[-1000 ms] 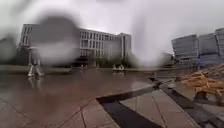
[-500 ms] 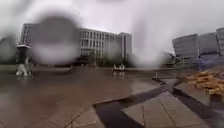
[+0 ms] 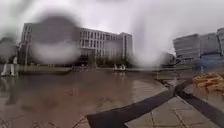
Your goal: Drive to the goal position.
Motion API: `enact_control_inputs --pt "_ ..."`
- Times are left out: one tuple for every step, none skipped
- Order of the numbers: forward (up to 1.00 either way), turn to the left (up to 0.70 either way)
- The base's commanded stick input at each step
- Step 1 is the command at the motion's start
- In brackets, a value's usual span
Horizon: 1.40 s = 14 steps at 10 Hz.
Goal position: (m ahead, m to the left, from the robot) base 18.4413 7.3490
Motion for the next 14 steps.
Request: enact_control_inputs --pt "0.70 0.00" --pt "0.70 0.00" --pt "0.70 0.00" --pt "0.70 0.00" --pt "0.70 0.00" --pt "0.70 0.00" --pt "0.70 0.00" --pt "0.70 0.00" --pt "0.70 0.00" --pt "0.70 0.00" --pt "0.70 0.00" --pt "0.70 0.00" --pt "0.70 0.00" --pt "0.70 0.00"
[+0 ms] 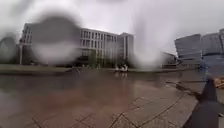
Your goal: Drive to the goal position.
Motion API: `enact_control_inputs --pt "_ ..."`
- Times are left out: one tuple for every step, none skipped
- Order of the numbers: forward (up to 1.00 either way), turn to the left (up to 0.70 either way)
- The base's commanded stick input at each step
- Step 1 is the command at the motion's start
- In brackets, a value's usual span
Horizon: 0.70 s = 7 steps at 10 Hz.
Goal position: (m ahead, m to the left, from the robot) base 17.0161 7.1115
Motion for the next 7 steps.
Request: enact_control_inputs --pt "0.70 0.00" --pt "0.70 0.00" --pt "0.70 0.00" --pt "0.70 0.00" --pt "0.70 0.00" --pt "0.70 0.00" --pt "0.70 0.00"
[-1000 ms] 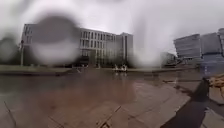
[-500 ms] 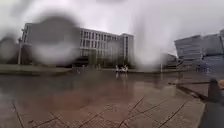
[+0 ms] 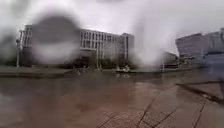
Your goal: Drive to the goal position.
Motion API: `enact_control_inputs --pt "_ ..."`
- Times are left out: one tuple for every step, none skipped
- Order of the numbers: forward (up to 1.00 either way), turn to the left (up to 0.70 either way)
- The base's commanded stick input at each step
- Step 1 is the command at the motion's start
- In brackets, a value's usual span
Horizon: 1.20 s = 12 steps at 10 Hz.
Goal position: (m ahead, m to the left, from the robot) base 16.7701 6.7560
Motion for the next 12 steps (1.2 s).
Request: enact_control_inputs --pt "0.70 0.00" --pt "0.70 0.00" --pt "0.70 0.00" --pt "0.70 0.00" --pt "0.70 0.00" --pt "0.70 0.00" --pt "0.70 0.00" --pt "0.70 0.00" --pt "0.70 0.00" --pt "0.70 0.00" --pt "0.70 0.00" --pt "0.70 0.00"
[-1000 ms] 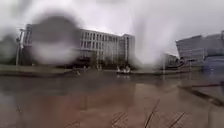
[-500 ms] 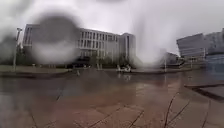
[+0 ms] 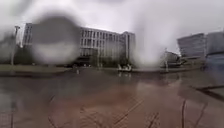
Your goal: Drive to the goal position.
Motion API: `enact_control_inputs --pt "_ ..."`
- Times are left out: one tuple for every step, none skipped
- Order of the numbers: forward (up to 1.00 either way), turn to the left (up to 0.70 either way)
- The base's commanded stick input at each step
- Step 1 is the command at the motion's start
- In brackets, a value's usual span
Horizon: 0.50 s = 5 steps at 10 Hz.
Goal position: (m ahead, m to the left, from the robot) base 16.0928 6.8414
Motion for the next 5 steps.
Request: enact_control_inputs --pt "0.70 0.00" --pt "0.70 0.00" --pt "0.70 0.00" --pt "0.70 0.00" --pt "0.70 0.00"
